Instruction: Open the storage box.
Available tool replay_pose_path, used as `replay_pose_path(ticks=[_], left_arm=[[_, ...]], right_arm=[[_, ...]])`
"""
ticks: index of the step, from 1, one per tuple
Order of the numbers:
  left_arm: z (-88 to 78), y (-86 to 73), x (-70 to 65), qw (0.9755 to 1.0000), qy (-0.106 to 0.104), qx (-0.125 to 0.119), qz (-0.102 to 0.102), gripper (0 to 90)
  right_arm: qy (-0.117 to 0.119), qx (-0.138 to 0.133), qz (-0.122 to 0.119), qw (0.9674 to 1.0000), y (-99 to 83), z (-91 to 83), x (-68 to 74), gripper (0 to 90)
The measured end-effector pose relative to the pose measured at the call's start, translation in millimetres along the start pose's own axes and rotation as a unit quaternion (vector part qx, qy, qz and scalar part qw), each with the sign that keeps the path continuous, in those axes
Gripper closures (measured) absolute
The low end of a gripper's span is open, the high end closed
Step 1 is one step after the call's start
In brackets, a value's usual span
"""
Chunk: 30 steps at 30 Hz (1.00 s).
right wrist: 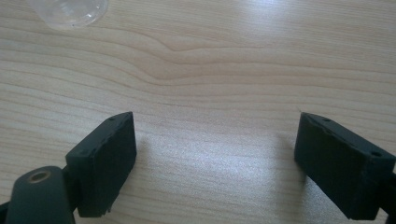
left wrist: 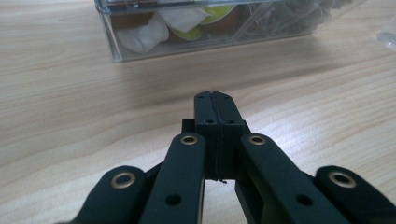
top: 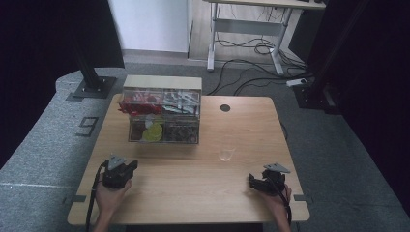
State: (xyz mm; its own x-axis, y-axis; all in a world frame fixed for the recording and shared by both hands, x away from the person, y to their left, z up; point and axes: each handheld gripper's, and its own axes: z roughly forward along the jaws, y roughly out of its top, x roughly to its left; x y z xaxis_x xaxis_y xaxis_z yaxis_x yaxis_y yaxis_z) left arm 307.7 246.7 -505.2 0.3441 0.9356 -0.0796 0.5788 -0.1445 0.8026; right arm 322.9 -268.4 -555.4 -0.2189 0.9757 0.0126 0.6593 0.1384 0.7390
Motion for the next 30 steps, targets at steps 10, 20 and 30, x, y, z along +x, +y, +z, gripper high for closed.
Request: replay_pose_path(ticks=[10,20,30], left_arm=[[10.7,10.3,4.4,0.9999,-0.009,0.000,-0.006,90.0],[24.1,15.4,11.3,0.9999,-0.006,0.009,-0.008,90.0],[36.3,25.1,17.7,0.9997,-0.016,0.010,-0.019,90.0]], right_arm=[[-0.001,0.000,0.000,1.0000,0.5,0.5,0.2,13.7],[-0.002,-0.001,0.000,1.0000,0.7,0.8,0.3,13.8],[-0.003,-0.001,0.001,1.0000,0.8,0.9,0.3,14.0]])
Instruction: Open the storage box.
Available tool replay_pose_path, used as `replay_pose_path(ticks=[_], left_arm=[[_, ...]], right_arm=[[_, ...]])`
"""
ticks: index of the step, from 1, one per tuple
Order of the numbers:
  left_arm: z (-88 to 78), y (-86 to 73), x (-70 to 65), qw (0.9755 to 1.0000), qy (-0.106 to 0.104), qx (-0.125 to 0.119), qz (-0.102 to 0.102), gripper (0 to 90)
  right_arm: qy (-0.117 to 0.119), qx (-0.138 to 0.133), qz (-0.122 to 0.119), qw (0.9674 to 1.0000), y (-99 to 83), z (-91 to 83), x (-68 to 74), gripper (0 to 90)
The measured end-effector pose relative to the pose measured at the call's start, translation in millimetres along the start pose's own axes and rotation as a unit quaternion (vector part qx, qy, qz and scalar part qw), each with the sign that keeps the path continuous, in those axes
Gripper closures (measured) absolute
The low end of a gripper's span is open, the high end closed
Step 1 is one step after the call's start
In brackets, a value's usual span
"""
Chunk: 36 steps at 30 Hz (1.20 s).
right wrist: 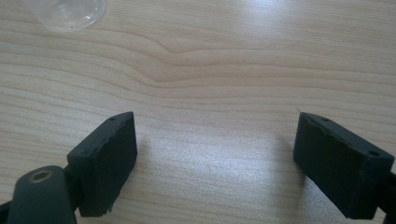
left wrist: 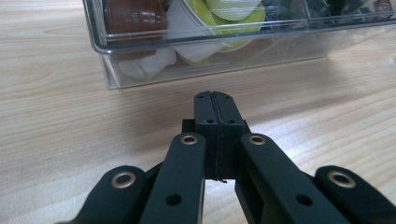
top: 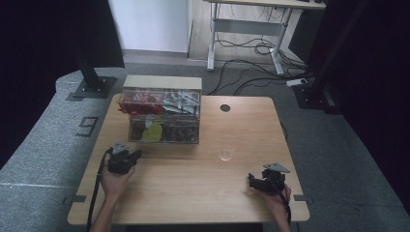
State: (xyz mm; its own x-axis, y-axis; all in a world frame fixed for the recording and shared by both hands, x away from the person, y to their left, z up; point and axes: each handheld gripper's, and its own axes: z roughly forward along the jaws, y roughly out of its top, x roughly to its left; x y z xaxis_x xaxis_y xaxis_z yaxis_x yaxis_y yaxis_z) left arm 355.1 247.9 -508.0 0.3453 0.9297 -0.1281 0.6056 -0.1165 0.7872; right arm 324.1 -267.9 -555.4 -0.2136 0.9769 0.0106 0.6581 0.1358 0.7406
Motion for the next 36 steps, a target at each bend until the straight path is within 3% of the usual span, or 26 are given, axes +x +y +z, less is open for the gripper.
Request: replay_pose_path(ticks=[13,25,36], left_arm=[[15.0,19.6,2.8,1.0000,-0.004,-0.001,0.002,90.0],[22.9,20.6,4.6,0.9999,-0.008,0.007,-0.001,90.0],[18.8,19.9,0.4,1.0000,-0.002,-0.005,0.003,90.0]], right_arm=[[0.000,0.000,0.000,1.0000,0.0,0.0,0.0,14.0],[0.000,0.000,0.000,1.0000,0.0,0.0,0.0,14.0],[0.000,0.000,0.001,1.0000,0.0,0.0,0.0,14.0]])
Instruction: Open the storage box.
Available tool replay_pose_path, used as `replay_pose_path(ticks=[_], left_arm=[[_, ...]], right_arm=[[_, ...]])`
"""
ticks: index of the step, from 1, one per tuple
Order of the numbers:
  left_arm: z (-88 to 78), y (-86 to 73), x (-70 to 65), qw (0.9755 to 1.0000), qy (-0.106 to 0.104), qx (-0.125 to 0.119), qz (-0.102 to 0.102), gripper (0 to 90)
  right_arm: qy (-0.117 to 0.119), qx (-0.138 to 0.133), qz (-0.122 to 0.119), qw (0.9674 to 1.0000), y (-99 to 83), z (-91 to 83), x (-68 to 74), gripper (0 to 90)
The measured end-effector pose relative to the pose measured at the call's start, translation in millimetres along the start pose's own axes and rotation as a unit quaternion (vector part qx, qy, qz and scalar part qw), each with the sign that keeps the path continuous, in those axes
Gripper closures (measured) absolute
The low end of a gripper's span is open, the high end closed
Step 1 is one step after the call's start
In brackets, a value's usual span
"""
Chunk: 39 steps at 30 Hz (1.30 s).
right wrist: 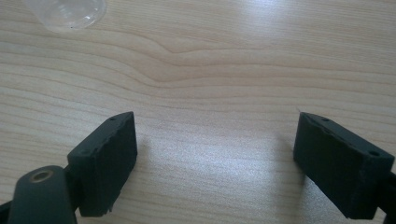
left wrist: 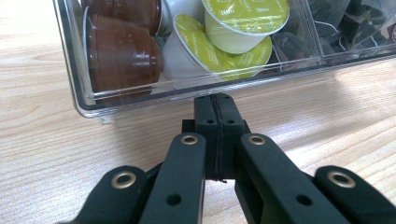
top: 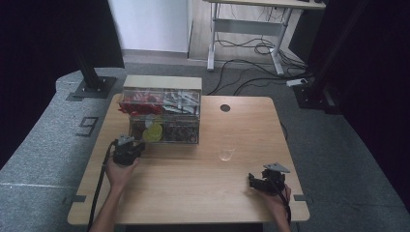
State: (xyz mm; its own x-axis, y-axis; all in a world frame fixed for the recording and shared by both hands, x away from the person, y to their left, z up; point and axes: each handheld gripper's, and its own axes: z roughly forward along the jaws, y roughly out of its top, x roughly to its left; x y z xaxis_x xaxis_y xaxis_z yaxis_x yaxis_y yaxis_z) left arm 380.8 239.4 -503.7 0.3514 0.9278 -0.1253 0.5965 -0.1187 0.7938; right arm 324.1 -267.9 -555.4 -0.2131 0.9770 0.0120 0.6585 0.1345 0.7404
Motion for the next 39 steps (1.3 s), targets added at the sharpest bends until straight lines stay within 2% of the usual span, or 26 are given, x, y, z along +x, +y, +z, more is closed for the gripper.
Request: replay_pose_path(ticks=[6,20,26,39], left_arm=[[-2.4,-0.1,-1.4,1.0000,0.000,-0.001,0.005,90.0],[-4.7,-0.7,-1.1,1.0000,-0.004,-0.005,0.001,90.0],[-12.7,3.3,0.4,0.9996,-0.004,-0.027,-0.005,90.0],[-19.3,7.7,1.8,0.9993,-0.009,-0.033,-0.011,90.0]], right_arm=[[0.000,0.000,0.000,1.0000,0.0,0.0,0.0,14.0],[0.000,0.000,0.000,1.0000,0.0,0.0,0.0,14.0],[0.000,0.000,0.000,1.0000,0.0,0.0,-0.1,14.0],[0.000,0.000,0.000,1.0000,0.0,0.0,0.0,14.0]])
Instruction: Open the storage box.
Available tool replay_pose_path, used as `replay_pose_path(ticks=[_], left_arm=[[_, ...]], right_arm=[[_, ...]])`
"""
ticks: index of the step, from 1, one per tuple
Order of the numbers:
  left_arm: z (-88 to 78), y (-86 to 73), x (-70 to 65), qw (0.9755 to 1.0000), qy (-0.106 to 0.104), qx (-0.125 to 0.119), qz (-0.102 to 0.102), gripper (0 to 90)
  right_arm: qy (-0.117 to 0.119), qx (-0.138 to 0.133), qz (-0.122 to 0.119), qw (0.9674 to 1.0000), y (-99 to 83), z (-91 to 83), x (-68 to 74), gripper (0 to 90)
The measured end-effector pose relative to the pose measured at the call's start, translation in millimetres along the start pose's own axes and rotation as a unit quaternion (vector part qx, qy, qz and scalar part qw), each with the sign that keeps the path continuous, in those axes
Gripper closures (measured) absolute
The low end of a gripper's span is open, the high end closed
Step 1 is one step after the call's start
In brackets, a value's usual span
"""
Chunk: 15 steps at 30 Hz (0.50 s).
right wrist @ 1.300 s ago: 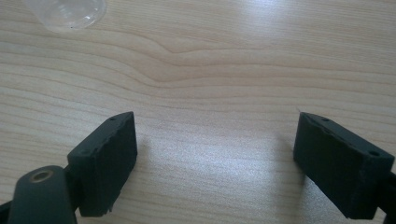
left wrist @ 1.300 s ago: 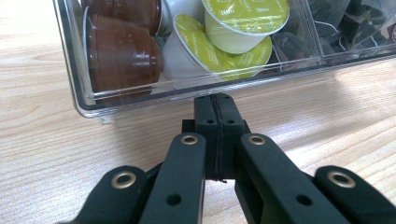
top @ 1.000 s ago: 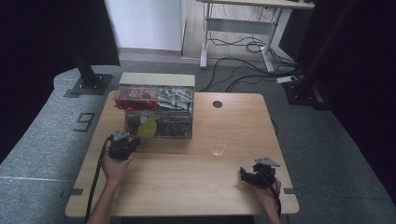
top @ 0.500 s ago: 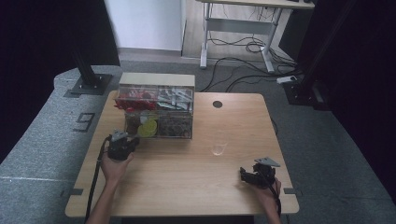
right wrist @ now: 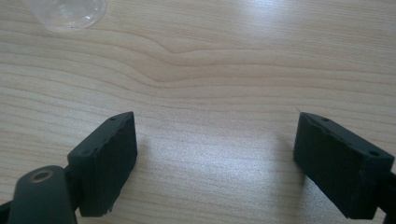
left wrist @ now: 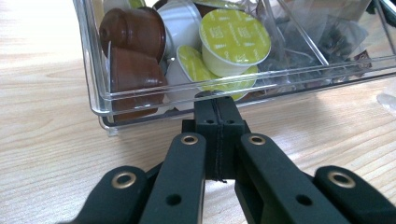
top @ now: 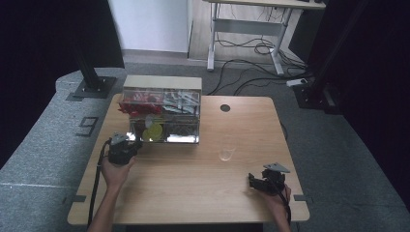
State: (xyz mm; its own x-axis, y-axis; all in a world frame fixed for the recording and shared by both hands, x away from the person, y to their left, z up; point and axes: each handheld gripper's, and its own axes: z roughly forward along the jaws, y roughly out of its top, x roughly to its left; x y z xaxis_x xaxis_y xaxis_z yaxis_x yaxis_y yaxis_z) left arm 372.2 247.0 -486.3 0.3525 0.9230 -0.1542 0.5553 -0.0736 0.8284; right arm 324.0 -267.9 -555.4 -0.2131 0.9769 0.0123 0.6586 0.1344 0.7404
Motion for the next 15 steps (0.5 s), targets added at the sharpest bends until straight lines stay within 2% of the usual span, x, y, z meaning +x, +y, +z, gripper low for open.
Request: replay_pose_path(ticks=[6,15], left_arm=[[-1.0,7.2,-1.9,1.0000,-0.005,-0.007,-0.002,90.0],[1.8,16.1,-8.1,0.9999,-0.008,-0.004,0.008,90.0]], right_arm=[[0.000,0.000,0.000,1.0000,-0.2,-0.3,-0.1,14.2],[-0.002,0.000,0.002,1.0000,-0.7,-0.8,0.0,14.3]])
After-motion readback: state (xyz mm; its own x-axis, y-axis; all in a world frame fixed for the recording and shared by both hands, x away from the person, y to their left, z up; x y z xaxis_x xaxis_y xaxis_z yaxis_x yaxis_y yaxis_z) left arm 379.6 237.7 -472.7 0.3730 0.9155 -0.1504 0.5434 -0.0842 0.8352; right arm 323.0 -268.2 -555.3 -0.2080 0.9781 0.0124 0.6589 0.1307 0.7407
